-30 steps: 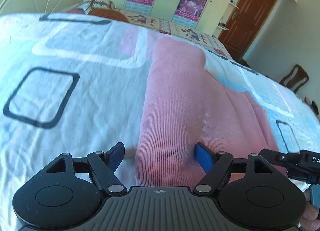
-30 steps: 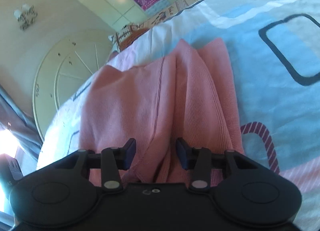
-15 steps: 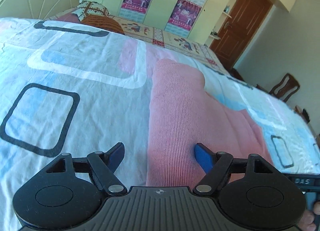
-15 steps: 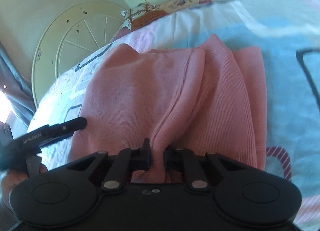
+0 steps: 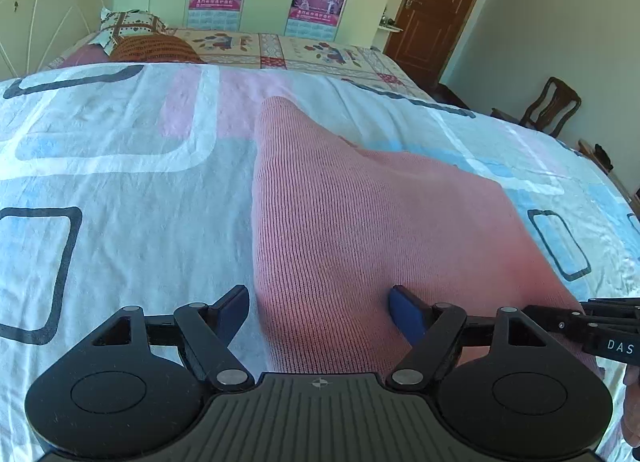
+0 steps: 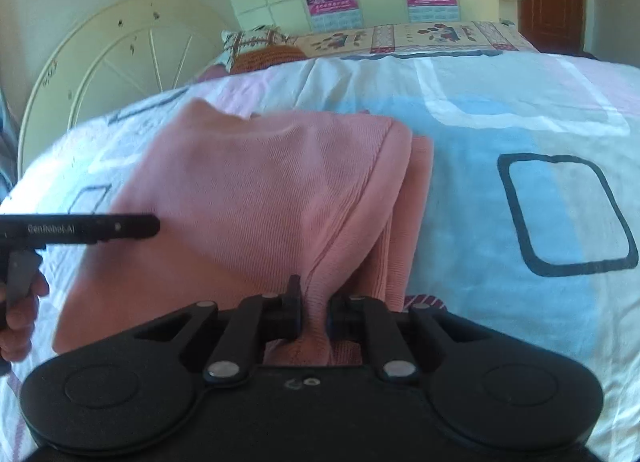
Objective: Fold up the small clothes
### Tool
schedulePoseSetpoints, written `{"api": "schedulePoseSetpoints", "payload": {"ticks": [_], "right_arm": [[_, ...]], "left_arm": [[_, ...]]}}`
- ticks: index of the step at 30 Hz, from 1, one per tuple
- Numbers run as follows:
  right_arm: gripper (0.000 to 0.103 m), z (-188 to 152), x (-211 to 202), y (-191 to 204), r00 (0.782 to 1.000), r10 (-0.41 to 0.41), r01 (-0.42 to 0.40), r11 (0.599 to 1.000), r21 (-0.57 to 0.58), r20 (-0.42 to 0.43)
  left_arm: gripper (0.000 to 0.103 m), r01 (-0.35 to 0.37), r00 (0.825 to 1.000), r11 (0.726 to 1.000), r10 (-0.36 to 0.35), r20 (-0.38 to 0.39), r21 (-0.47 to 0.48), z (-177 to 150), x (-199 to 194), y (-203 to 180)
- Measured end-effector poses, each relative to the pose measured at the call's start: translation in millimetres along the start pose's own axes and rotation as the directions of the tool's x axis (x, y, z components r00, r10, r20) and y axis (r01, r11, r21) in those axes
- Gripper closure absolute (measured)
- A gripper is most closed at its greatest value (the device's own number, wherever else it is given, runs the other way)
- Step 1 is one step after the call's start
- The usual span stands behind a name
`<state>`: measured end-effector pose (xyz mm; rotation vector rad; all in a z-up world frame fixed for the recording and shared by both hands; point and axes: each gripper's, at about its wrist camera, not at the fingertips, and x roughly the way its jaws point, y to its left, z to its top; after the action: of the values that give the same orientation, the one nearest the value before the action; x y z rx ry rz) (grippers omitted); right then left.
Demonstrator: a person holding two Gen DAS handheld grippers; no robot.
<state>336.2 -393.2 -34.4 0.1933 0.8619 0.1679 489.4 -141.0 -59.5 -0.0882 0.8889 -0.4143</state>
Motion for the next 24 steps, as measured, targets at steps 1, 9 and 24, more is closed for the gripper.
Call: {"api": "schedulePoseSetpoints", "payload": {"ticks": [1, 9, 24], "right_arm": [[0.093, 0.2, -1.6, -1.3, 1.0, 0.004, -0.004, 1.0, 0.012, 0.005], [0.093, -6.3, -9.0, -16.8, 1.0, -0.012, 0.012, 0.999, 0.053, 0.0], [0.073, 4.3, -24.5, -27.8, 0.995, -0.046, 0.032, 0.989, 0.143, 0.094]], "left_arm": [[0.027, 0.016, 1.0, 1.0, -0.016, 0.006, -0.005, 1.0, -2.3, 1.9], [0.027, -0.001, 1.0, 1.0, 0.0, -0.024, -0.021, 4.1, 7.0, 8.4], [0.019, -0.028, 0.998, 0.999, 0.026, 0.05, 0.037, 7.9, -12.0, 0.7]]}}
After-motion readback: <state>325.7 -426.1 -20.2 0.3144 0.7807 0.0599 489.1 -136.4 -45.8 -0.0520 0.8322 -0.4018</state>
